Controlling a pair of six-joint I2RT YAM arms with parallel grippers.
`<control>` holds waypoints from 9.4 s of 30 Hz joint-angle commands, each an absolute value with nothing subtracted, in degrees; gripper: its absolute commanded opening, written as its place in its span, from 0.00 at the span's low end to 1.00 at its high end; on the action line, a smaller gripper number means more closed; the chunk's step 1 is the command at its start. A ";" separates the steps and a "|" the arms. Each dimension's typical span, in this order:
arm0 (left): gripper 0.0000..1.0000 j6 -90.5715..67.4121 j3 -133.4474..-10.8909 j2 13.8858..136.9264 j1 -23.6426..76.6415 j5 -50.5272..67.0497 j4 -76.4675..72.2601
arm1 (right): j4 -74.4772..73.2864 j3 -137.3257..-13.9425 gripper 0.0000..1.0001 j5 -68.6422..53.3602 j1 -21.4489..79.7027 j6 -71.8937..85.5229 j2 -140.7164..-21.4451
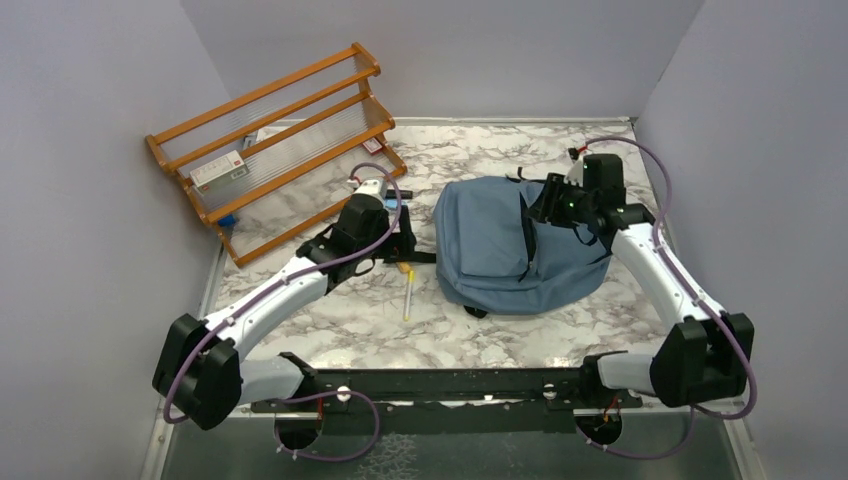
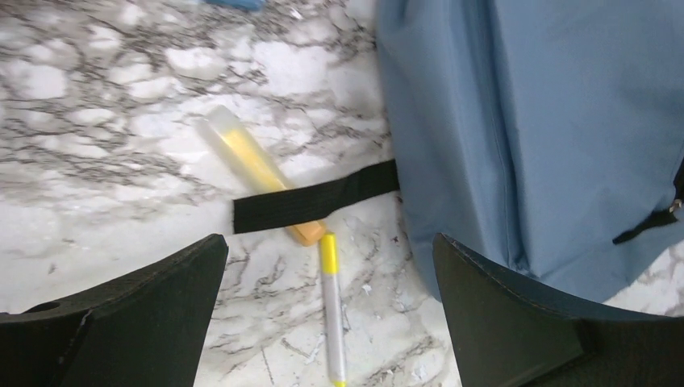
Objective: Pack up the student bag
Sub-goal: Adjust the student bag at the center of the board, then pick up the stationery from the center of the board, then place the stationery in the student bag.
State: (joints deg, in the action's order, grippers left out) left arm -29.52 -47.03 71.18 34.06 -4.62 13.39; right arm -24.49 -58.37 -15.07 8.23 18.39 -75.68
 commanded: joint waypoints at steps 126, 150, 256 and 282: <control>0.86 -24.83 -62.21 70.32 33.34 -3.02 20.92 | -30.54 -57.96 0.01 -21.57 7.00 27.24 -68.99; 0.82 -23.32 -107.87 114.95 57.04 -25.77 31.49 | -43.37 -51.39 0.00 -7.69 -4.99 28.57 -52.57; 0.00 -15.52 -124.16 126.25 58.33 -15.11 35.86 | 24.40 -24.88 0.01 -36.86 -2.56 29.50 -69.24; 0.00 -11.08 -125.74 128.28 58.89 -14.92 35.95 | 18.16 -33.77 0.20 -55.82 1.85 33.36 -79.78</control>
